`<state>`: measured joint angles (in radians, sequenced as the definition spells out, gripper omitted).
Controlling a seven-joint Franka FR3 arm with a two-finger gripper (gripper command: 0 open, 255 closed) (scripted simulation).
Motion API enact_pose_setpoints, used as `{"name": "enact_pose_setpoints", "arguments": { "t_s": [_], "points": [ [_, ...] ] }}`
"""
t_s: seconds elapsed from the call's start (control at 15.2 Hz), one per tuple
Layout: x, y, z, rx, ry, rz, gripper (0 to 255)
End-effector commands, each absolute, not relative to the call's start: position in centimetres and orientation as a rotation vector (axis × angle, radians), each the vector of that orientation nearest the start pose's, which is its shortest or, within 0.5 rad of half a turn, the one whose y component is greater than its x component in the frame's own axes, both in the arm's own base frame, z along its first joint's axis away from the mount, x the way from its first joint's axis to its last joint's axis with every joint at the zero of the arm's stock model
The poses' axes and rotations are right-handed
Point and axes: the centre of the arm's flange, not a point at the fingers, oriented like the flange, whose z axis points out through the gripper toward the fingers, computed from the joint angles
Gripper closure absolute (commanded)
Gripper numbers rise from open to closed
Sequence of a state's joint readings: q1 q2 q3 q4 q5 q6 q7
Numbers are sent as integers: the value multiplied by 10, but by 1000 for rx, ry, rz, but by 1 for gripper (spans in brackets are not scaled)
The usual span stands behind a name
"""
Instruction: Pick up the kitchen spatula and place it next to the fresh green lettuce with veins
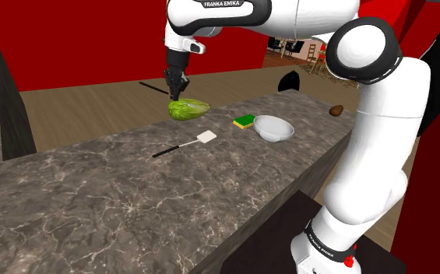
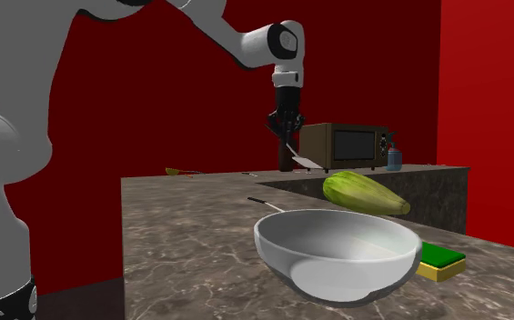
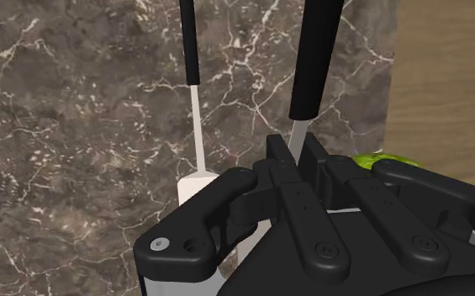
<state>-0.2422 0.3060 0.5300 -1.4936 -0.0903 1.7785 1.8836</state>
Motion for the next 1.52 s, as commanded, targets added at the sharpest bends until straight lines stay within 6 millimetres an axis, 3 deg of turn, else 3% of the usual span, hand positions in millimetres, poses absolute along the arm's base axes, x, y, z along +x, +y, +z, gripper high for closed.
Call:
{"name": "enact_pose_setpoints", "arguments": {
  "t_s": [0.0, 1.45],
  "points": [
    [650, 149, 518, -2152, 2222, 72, 255],
    [650, 149, 401, -2152, 2222, 72, 255]
  ]
}}
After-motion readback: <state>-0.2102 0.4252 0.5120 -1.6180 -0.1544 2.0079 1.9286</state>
